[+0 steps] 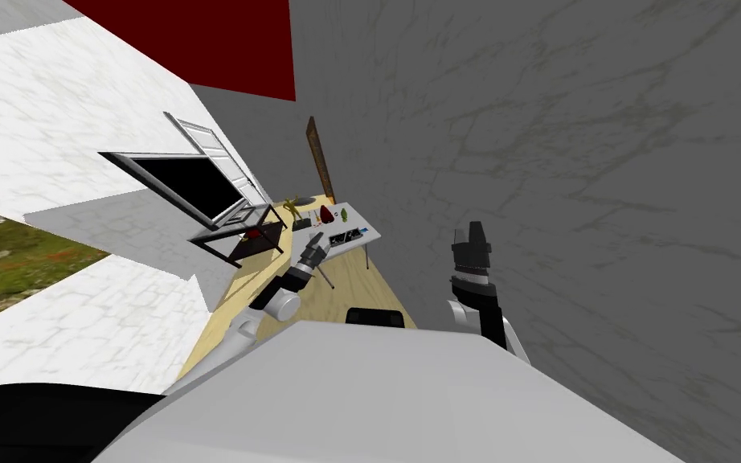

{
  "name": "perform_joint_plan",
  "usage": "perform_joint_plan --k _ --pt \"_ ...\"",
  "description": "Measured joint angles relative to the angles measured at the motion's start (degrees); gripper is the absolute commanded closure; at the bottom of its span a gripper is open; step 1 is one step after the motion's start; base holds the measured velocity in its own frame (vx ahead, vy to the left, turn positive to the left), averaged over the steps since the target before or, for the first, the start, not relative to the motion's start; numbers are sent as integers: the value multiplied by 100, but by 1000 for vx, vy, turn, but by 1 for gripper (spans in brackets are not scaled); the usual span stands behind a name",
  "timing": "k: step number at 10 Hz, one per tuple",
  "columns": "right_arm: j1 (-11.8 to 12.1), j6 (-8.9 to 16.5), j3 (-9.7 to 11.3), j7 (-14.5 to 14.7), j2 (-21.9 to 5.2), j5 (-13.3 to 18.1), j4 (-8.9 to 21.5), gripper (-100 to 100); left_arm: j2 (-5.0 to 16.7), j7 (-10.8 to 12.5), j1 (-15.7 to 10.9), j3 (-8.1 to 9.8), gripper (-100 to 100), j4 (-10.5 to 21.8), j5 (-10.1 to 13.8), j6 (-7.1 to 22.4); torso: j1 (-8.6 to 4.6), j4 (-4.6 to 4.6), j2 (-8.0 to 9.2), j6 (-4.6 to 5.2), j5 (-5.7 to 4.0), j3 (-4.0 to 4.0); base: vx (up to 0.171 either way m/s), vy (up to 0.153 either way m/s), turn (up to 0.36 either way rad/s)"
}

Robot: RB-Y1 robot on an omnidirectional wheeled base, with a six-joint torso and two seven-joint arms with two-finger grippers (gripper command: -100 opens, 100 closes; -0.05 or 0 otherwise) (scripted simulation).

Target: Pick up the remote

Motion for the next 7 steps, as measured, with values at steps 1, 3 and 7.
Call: perform_joint_plan --k 1,3,7 --pt "1 0 0 0 0 0 0 0 40 -23 -12 -15 -100 17 104 37 9 -1 -5 -2 2 -3 -38 -39 -246" --pt "0 0 0 0 0 0 0 0 334 -98 -99 -51 -100 144 463 262 6 -1 -6 1 2 -3 -43 -36 -222" --pt "1 0 -1 0 -1 0 0 0 952 -332 -248 -254 -100 516 1178 666 14 -1 -8 -2 3 -4 -33 -22 -221"
